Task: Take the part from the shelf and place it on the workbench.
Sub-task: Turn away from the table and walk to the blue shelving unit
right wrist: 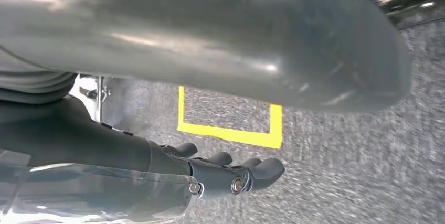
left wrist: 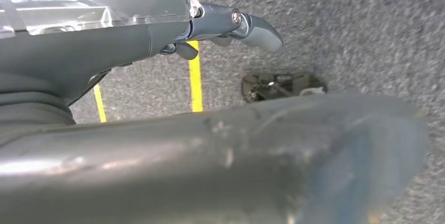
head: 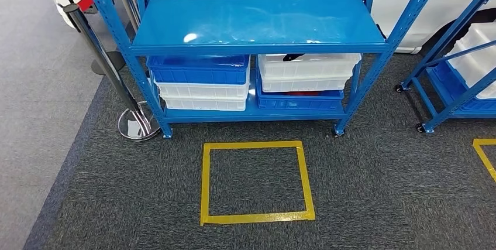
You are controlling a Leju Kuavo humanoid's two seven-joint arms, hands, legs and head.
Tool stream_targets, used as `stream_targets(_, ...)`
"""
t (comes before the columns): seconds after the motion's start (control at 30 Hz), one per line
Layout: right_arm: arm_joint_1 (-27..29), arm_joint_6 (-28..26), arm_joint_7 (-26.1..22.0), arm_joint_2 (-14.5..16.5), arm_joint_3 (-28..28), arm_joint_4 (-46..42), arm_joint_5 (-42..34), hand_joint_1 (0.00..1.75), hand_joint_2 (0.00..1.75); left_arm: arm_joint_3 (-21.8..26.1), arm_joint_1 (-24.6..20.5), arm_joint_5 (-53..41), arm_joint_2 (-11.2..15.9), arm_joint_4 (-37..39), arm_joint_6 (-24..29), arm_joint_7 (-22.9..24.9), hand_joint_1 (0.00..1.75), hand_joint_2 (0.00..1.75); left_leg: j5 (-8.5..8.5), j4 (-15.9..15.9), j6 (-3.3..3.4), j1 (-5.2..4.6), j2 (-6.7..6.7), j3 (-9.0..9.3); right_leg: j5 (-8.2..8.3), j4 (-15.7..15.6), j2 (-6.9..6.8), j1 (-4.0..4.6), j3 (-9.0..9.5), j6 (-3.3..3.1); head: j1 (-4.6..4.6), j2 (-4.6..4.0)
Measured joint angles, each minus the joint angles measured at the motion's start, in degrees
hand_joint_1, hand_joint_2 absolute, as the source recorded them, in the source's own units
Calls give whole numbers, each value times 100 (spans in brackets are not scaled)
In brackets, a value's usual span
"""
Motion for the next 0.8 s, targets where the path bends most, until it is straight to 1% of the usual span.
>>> stream_targets(0.03, 2, 0, 1, -6, -3, -1, 0, 0, 0, 1, -1, 1, -2, 0, 0, 0, 0, 0, -59, 7, -26, -6, 21, 62, 131, -335, -69, 19, 114, -30, -2, 0)
stream_targets(0.07, -8, 0, -1, -10, -5, -1, 0, 0, 0, 1, -5, 1, -5, 0, 0, 1, 0, 0, -117, 7, -60, -19, 50, 94, 193, -551, -131, 40, 186, -87, -2, 0)
stream_targets(0.1, -18, 0, -2, -11, -7, -1, 0, 0, 0, 2, -7, 2, -7, 0, 0, 2, 0, 0, -152, 20, -96, -33, 81, 133, 170, -637, -162, 57, 206, -144, -8, 0)
stream_targets(0.13, -27, 1, -2, -12, -8, -1, 1, 0, 0, 3, -13, 2, -7, 0, 0, 4, 0, 0, -168, 34, -128, -46, 102, 169, 111, -657, -153, 67, 211, -200, -14, 0)
stream_targets(0.17, -32, 1, -2, -12, -8, -1, 1, 0, 0, 3, -19, 2, -8, 0, 0, 5, 0, 0, -178, 66, -156, -54, 119, 191, 106, -668, -118, 57, 256, -258, -18, 0)
stream_targets(0.2, -25, 1, -1, -11, -8, -1, 1, 0, 0, 4, -23, 2, -7, 0, 0, 5, 0, 0, -171, 172, -178, -51, 104, 200, 79, -690, -84, 44, 318, -296, -24, 0)
stream_targets(0.23, -19, 1, 0, -12, -9, -1, 1, 0, 0, 4, -31, 2, -7, 0, 0, 4, 0, 0, -185, 374, -201, -45, 65, 115, 43, -708, -62, 33, 389, -332, -32, 0)
stream_targets(0.27, -20, 1, 1, -12, -9, -1, 0, 0, 0, 3, -40, 1, -6, 0, 0, 2, 0, 0, -239, 687, -229, -32, 21, -56, 8, -725, -37, 23, 457, -360, -41, 0)
stream_targets(0.3, -20, 0, 1, -12, -9, -1, 0, 0, 0, 3, -44, 1, -6, 0, -1, 1, 0, 0, -347, 1060, -257, -14, -26, -288, -35, -735, -12, 24, 509, -381, -49, 0)
stream_targets(0.33, -24, 0, 2, -13, -10, -1, 0, 0, 0, 2, -45, -2, -6, 0, -2, 1, 0, 0, -518, 1428, -282, 0, -51, -560, -81, -738, 25, 23, 555, -393, -58, 0)
stream_targets(0.37, -27, 0, 5, -13, -10, -1, 0, 0, 0, 2, -42, -6, -6, 0, -2, 4, 0, 0, -695, 1705, -300, 10, -62, -806, -129, -738, 66, 24, 606, -394, -61, 0)
stream_targets(0.4, -25, 0, 9, -13, -10, -1, 0, 0, 0, 2, -34, -11, -7, 0, -2, 7, 0, 0, -812, 1842, -306, 14, -66, -989, -181, -738, 106, 25, 670, -391, -61, 0)
stream_targets(0.43, -21, 0, 13, -13, -12, -1, 0, 0, 0, 2, -26, -27, -7, 0, -2, 10, 0, 0, -809, 1805, -301, 14, -68, -1099, -239, -738, 145, 26, 748, -385, -61, 0)
stream_targets(0.47, -18, 0, 15, -13, -13, -1, 1, 0, 0, 2, -19, -43, -8, 0, -2, 12, 0, 0, -675, 1624, -285, 13, -71, -1136, -295, -738, 178, 30, 830, -376, -62, 0)
stream_targets(0.5, -14, 0, 16, -13, -14, -1, 2, 0, 0, 2, -12, -65, -9, 0, -2, 13, 0, 0, -377, 1297, -252, 8, -88, -1119, -357, -741, 204, 34, 912, -366, -61, 0)
stream_targets(0.53, -3, 0, 16, -11, -16, 0, 6, 0, 0, 2, -3, -85, -10, 0, -2, 14, 0, 0, 1, 947, -210, -1, -125, -1098, -416, -740, 224, 38, 981, -355, -61, 0)
stream_targets(0.57, -1, 0, 15, -8, -19, 1, 11, 0, 0, 2, 2, -97, -10, 0, -2, 14, 0, 0, 260, 676, -171, -18, -162, -1079, -466, -743, 249, 39, 1022, -333, -58, 0)
stream_targets(0.6, -3, 0, 14, -4, -21, 1, 16, 0, 0, 2, 1, -105, -11, 0, -2, 16, 0, 0, 462, 484, -131, -38, -196, -1058, -513, -754, 272, 36, 1047, -301, -55, 0)
stream_targets(0.63, -5, 0, 15, -2, -23, 1, 22, 0, 0, 2, 1, -109, -13, 0, -2, 18, 0, 0, 518, 402, -96, -58, -214, -1052, -531, -744, 287, 34, 1068, -264, -51, 0)
stream_targets(0.67, -13, 0, 16, -1, -24, 0, 26, 0, 0, 2, 0, -111, -17, 1, -2, 19, 0, 0, 472, 361, -61, -71, -211, -1007, -532, -739, 299, 32, 1100, -218, -47, 0)
stream_targets(0.7, -15, -2, 21, -2, -25, -1, 31, 0, 0, 2, -1, -112, -24, 1, -2, 21, 0, 0, 480, 304, -22, -66, -204, -925, -524, -704, 287, 28, 1128, -179, -46, 0)
stream_targets(0.73, -15, -4, 28, -2, -26, -2, 38, 0, 0, 2, -1, -114, -31, 1, -1, 20, 0, 0, 469, 237, 17, -59, -196, -835, -507, -603, 252, 28, 1129, -149, -41, 0)
stream_targets(0.77, -21, -11, 33, -2, -27, -2, 48, 0, 0, 2, -7, -116, -35, 1, 2, 19, 0, 0, 452, 185, 52, -48, -186, -734, -528, -427, 206, 26, 1053, -119, -36, 0)
stream_targets(0.8, -32, -17, 39, -1, -27, -2, 58, 0, 0, 2, -16, -119, -38, 0, 3, 18, 0, 0, 425, 145, 75, -39, -172, -650, -601, -157, 158, 22, 890, -96, -33, 0)
